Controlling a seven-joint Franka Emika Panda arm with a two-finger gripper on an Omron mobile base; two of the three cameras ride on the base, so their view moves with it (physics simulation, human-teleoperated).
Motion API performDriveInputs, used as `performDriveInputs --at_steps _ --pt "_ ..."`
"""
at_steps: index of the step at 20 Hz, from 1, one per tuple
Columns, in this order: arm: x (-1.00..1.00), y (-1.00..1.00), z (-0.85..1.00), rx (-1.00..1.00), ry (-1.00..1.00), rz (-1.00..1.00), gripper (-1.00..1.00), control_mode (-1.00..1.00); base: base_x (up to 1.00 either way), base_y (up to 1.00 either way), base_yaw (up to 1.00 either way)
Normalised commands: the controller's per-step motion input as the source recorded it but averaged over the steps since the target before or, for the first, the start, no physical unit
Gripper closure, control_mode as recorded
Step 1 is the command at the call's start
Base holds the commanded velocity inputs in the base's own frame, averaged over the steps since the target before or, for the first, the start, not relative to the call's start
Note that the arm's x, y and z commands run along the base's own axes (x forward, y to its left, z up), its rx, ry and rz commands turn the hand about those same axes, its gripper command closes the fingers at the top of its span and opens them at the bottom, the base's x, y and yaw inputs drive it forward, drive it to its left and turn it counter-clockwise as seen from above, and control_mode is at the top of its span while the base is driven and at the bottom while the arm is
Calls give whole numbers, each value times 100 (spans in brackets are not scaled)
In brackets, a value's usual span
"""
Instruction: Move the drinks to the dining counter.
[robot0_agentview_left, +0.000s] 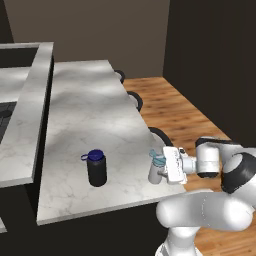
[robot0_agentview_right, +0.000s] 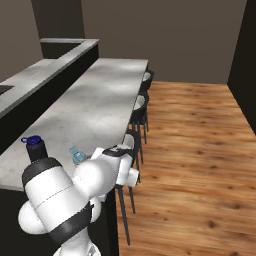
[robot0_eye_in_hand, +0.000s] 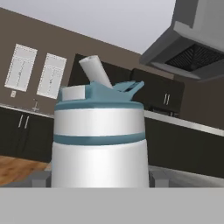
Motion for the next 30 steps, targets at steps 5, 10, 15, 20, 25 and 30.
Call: performDriveInputs --at_steps 5,10,15,20,25,30 --pt "15 -8 -21 5 0 0 100 -100 0 0 0" --pt "16 -3 -22 9 0 1 100 -100 0 0 0" --pt "-1 0 -29 6 -1 1 100 -100 0 0 0" --pt "-9 1 -23 3 -3 1 100 -100 0 0 0" --pt "0 18 -21 0 -3 0 100 -100 0 0 0" --pt "0 20 -14 0 -1 0 -100 -100 0 0 0"
